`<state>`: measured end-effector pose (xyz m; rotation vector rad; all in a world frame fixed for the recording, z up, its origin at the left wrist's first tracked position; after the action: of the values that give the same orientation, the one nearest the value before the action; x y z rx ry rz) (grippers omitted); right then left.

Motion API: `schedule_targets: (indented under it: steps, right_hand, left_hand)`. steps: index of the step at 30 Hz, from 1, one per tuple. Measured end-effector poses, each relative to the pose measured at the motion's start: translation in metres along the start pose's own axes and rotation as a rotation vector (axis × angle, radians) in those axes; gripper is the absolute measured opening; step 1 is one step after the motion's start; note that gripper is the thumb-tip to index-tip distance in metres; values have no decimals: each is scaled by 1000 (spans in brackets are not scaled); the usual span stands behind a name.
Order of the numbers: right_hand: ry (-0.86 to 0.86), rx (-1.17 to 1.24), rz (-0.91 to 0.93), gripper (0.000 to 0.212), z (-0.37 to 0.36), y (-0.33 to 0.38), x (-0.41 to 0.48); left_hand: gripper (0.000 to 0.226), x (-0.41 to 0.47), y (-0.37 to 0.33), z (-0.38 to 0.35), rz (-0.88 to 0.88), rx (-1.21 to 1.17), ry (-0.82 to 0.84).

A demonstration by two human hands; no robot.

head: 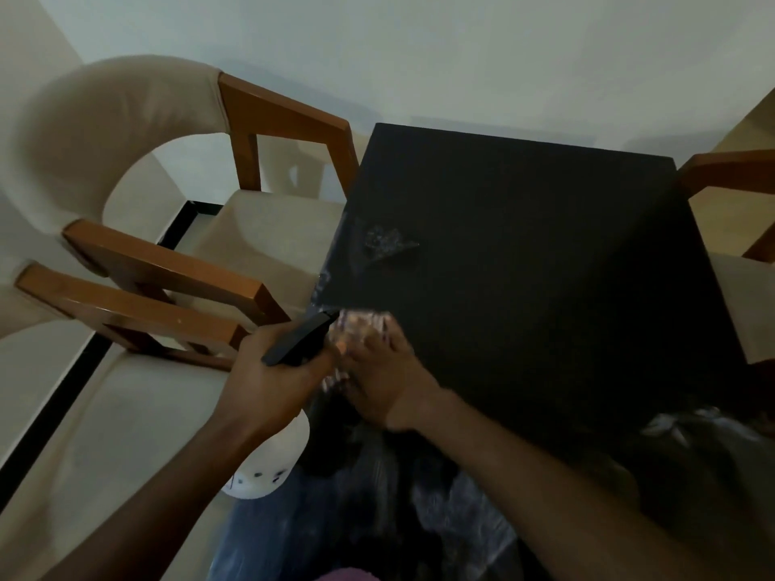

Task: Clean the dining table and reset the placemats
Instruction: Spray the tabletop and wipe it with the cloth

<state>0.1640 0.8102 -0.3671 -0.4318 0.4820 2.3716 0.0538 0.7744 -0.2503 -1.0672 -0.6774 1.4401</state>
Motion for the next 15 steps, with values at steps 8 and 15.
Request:
schedule_targets:
  steps: [8,15]
  right_hand:
    - [-38,-81,-91,68,-15,-77,-79]
    - [-89,281,-543,62,61,-198,42]
  left_hand:
    - [25,-3,5,22,-23,-16,6]
    - [17,-9,17,27,31,-27,3]
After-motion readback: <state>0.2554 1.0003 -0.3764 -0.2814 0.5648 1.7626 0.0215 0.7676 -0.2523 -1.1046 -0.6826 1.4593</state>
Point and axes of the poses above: each hand's wrist, its own x-axis towards the middle knuckle, its own z-axis out of the back of the hand, y = z × x, the point moved 10 cm from there along x, towards the middle knuckle, and after that the axes turned 14 degrees about y, right-handed, at the moved point
